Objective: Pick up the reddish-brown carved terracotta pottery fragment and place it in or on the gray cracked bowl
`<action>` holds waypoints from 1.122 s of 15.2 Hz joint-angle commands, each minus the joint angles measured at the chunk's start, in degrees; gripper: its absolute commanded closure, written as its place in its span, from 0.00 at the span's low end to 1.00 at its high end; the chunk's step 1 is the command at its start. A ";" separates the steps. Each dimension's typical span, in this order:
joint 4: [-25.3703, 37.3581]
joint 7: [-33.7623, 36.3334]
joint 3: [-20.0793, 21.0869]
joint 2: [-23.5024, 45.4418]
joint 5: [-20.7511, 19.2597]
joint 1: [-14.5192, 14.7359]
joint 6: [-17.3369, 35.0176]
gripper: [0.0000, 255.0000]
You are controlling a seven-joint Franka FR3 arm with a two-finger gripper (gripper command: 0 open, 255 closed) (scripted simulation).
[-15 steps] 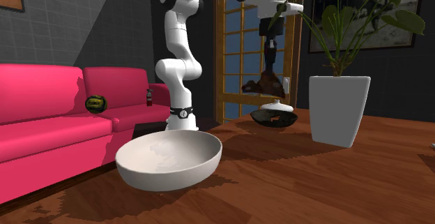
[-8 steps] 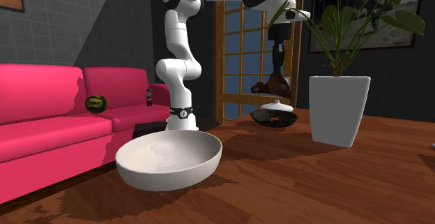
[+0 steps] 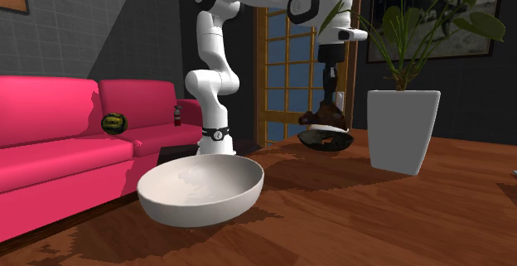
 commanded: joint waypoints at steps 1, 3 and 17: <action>-0.93 -0.31 0.01 0.68 0.08 0.00 1.62 1.00; -1.86 -0.53 0.04 1.27 0.18 0.03 3.13 1.00; -3.32 -0.95 0.08 2.41 0.34 0.09 5.70 0.00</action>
